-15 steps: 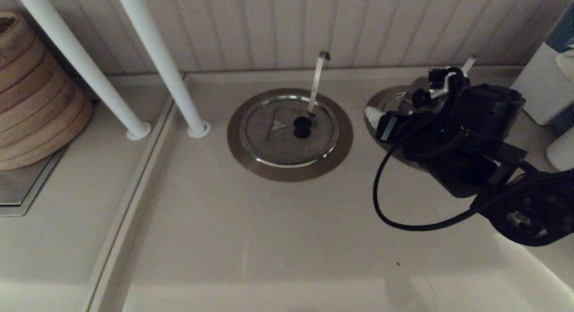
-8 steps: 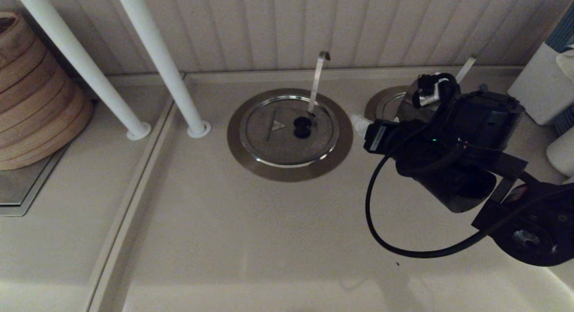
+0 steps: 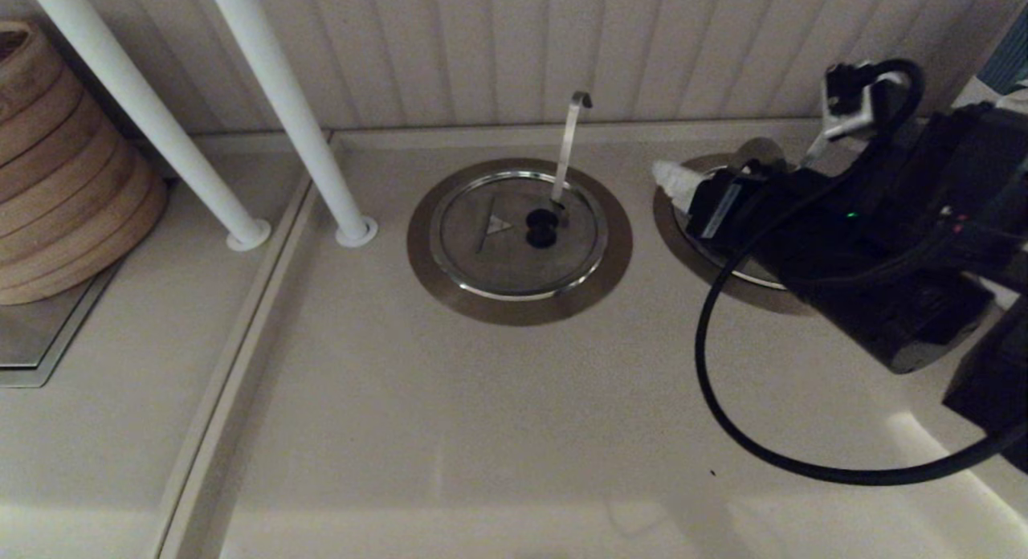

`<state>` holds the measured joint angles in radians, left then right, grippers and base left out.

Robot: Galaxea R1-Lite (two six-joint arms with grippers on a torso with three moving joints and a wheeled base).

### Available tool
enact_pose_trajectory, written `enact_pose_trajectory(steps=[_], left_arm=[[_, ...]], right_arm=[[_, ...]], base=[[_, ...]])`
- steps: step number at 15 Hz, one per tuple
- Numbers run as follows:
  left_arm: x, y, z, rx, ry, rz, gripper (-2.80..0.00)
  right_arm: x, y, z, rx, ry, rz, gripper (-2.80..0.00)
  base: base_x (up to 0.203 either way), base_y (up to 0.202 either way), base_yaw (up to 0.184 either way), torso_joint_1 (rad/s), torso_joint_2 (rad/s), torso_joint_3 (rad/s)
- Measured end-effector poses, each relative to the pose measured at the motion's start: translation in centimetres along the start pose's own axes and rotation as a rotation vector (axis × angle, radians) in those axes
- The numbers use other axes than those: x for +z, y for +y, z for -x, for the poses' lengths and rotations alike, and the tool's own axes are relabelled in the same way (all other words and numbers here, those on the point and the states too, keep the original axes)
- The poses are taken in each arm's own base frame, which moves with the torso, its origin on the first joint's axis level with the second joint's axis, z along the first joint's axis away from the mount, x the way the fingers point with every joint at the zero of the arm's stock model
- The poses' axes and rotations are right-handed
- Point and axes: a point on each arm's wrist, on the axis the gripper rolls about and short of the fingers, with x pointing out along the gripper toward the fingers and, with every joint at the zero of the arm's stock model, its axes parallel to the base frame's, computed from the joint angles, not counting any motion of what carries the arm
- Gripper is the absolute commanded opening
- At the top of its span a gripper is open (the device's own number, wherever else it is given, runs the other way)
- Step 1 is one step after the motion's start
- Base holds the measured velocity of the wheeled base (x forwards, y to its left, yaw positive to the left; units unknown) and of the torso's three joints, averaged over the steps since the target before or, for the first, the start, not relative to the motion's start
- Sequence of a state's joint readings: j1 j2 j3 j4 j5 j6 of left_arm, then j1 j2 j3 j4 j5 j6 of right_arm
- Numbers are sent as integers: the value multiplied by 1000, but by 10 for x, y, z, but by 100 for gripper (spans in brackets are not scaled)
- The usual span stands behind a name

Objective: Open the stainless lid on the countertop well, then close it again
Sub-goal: Stir with a spoon

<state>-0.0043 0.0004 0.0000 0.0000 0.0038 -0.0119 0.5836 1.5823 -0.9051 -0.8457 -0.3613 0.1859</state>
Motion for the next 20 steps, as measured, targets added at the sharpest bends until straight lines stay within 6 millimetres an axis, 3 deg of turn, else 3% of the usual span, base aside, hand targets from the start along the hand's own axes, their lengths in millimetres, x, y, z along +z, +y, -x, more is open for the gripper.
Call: enact_pose_trajectory(steps=[5, 11, 14, 16, 20], left_arm=[[0, 0, 0, 0, 0, 0, -280], [0, 0, 0, 0, 0, 0, -280], [0, 0, 0, 0, 0, 0, -280], [0, 0, 0, -1, 0, 0, -280], [0, 0, 0, -1, 0, 0, -280]], right_arm=[[60, -49, 10, -169, -174, 155, 0], [85, -129, -9, -389, -240, 268, 0], [77, -159, -31, -429, -214, 239, 0], [58, -172, -49, -441, -165, 212, 0], [11, -165, -79, -394, -58, 129, 0]], base=[[0, 0, 0, 0, 0, 0], [0, 0, 0, 0, 0, 0], [0, 0, 0, 0, 0, 0], [0, 0, 0, 0, 0, 0], [0, 0, 0, 0, 0, 0]])
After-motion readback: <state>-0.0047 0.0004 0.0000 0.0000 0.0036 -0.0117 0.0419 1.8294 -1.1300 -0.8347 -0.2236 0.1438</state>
